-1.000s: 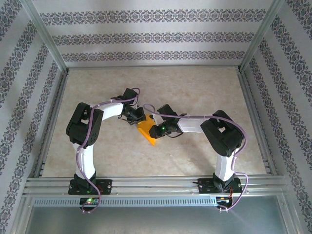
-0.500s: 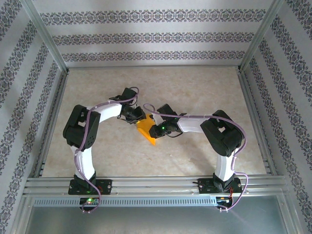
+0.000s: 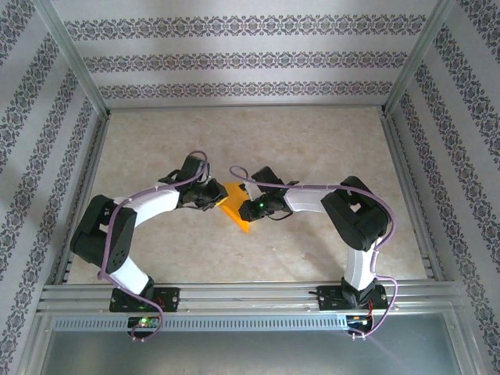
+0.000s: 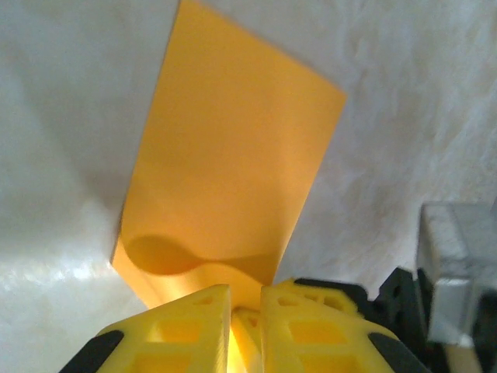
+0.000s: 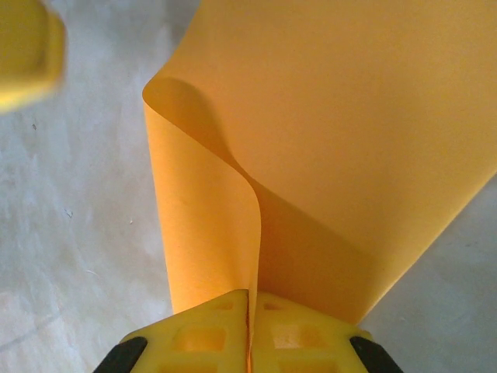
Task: Fold a paper plane with a square sheet of paper (pick it up from the middle)
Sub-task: Third fold the triangle at the center of the table.
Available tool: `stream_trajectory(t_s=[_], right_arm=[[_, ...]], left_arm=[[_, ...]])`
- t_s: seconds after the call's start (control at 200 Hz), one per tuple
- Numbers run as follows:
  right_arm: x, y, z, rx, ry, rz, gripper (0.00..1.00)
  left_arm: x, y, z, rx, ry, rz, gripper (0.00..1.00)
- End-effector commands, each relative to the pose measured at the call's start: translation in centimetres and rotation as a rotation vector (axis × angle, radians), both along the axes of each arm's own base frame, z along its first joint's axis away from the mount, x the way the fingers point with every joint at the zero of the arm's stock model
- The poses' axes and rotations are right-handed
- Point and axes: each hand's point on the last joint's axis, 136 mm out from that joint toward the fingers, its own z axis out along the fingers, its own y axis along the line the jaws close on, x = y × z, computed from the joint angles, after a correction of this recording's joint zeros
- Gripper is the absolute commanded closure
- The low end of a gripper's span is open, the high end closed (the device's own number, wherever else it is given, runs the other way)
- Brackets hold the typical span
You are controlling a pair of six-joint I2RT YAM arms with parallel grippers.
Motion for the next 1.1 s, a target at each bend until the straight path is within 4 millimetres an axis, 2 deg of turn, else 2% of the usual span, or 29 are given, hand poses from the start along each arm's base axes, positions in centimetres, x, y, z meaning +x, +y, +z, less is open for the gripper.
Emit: stream_trajectory(t_s=[0.0, 0.105, 0.39, 0.67, 1.099], right_arm=[[-0.3, -1.3, -2.1, -0.080, 0.048, -0.035, 0.91], [-0.3, -1.3, -2.2, -0.081, 0.050, -0.035, 0.91], [-0.3, -1.3, -2.4, -0.086, 0.059, -0.035, 0.91], [-0.4, -1.4, -2.5, -0.092, 0.065, -0.036, 0.91], [-0.5, -1.6, -2.8, -0.103, 0.070, -0.035, 0.91]], left_arm=[[0.0, -2.2, 1.4, -0.083, -0.033, 0.014, 0.87], [-0.4, -2.2, 0.6, -0.037, -0.061, 0.066, 0.92], [-1.7, -2.6, -2.0, -0.024, -0.021, 0.083, 0.92], [-2.0, -3.3, -3.6, -0.048, 0.011, 0.054, 0.92], [-3.1, -2.4, -5.6, -0.006, 0.041, 0.054, 0.92]])
